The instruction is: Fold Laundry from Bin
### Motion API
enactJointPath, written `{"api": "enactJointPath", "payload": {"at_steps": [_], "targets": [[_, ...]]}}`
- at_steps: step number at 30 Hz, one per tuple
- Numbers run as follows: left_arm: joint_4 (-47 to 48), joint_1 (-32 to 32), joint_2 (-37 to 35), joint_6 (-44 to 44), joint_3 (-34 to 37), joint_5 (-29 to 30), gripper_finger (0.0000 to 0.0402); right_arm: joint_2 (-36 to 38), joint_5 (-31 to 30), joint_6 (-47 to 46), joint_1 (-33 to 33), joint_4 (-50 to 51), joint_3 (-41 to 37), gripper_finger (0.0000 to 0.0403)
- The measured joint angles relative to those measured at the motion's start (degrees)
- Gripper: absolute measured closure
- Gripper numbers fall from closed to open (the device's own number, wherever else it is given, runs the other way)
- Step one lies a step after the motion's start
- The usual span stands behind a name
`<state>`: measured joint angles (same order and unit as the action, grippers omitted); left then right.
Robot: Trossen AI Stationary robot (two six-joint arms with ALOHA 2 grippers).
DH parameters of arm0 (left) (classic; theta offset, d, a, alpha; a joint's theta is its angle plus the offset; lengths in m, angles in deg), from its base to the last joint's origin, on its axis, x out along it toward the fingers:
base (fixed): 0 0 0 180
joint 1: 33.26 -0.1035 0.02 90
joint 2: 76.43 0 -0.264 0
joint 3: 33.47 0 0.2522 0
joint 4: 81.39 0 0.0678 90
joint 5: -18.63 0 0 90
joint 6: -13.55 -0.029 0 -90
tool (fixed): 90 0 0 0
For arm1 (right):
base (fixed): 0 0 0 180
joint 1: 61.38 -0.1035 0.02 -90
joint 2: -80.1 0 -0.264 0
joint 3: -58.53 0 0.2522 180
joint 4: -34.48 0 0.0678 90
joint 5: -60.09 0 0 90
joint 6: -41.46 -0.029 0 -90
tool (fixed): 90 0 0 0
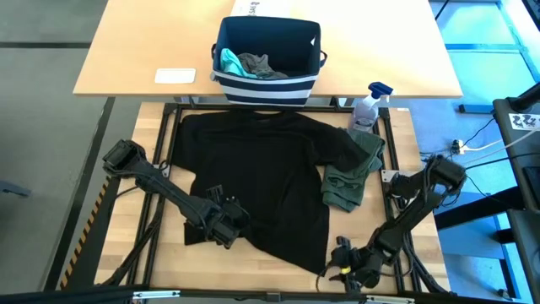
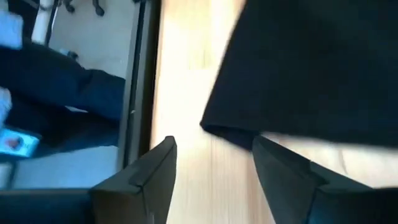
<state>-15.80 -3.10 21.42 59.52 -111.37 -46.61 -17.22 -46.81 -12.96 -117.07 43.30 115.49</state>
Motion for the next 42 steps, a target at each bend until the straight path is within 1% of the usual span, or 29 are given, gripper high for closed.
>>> {"api": "enactJointPath", "payload": {"at_steps": [2,5,9,11,13,17,18,21,23,24,25,27,28,30,33,34,35,37,39,42], "targets": [[0.00,0.00,0.00,-0.07,0.00,-0.50,0.0392,-2.98,-0.10,2.21,0.20,-3.09,0.00,0.0186],[0.00,0.02,0.00,-0.04,0.00,-0.69,0.0392,-6.71,-3.12,2.41,0.27,-5.78,0.26,0.0187],[-0.02,0.00,-0.02,-0.01,0.00,-1.22,0.0391,-9.89,-4.92,2.72,0.43,-6.17,0.46,0.0207],[-0.05,0.00,-0.04,0.03,-0.02,-1.42,0.0391,-10.47,-6.51,3.98,0.41,-5.91,0.46,0.0233],[-0.34,0.01,-0.04,0.09,-0.02,-1.43,0.0391,-10.75,-8.49,5.23,0.41,-5.67,0.45,0.0272],[-1.26,-0.09,-0.04,0.39,-0.04,-1.88,0.0391,-10.95,-11.22,3.57,0.46,-5.07,0.20,0.0376],[-1.42,-0.09,-0.04,0.41,-0.04,-2.25,0.0391,-10.74,-11.09,3.33,0.48,-5.22,0.16,0.0387],[-1.04,-0.09,-0.13,0.37,-0.68,-5.38,0.0391,-7.20,-8.51,2.07,0.72,-4.77,-0.03,0.0381],[0.40,-0.09,-1.19,0.36,-2.40,-8.58,0.0391,-2.50,-6.61,2.07,0.76,-0.75,-0.43,0.0388],[1.06,-0.09,-2.07,0.61,-3.51,-9.16,0.0392,0.59,-6.55,2.17,0.74,1.05,-0.50,0.0395],[1.48,-0.03,-3.27,1.11,-4.49,-9.02,0.0393,3.97,-6.70,2.18,0.75,2.39,-0.30,0.0398],[1.94,0.22,-6.05,1.53,-5.11,-7.32,0.0396,10.90,-9.19,1.47,1.01,8.03,0.01,0.0395],[2.12,0.11,-7.27,1.78,-5.11,-5.84,0.0397,13.89,-11.67,0.25,1.08,12.32,-0.02,0.0393],[3.24,-0.51,-9.37,2.53,-5.10,-1.36,0.0397,18.88,-19.11,-3.28,1.20,21.72,-0.16,0.0396],[6.08,-2.06,-10.98,4.54,-4.58,6.86,0.0397,24.49,-31.04,-13.11,2.29,35.95,-0.07,0.0400],[6.74,-2.64,-11.04,4.86,-4.22,8.84,0.0397,25.57,-33.01,-17.30,2.91,40.77,-0.02,0.0398],[6.93,-3.16,-11.01,4.82,-3.74,10.09,0.0396,25.89,-33.56,-21.09,3.70,45.58,-0.06,0.0396],[6.16,-4.36,-10.80,3.60,-2.53,11.41,0.0396,25.61,-32.85,-27.54,6.20,52.24,-0.24,0.0394],[4.53,-5.52,-10.28,1.59,-1.10,11.77,0.0396,25.37,-32.45,-31.69,8.17,54.71,-0.69,0.0394],[3.89,-6.91,-9.65,0.11,0.38,11.76,0.0396,24.53,-30.95,-33.85,11.26,54.19,-1.83,0.0393]]}}
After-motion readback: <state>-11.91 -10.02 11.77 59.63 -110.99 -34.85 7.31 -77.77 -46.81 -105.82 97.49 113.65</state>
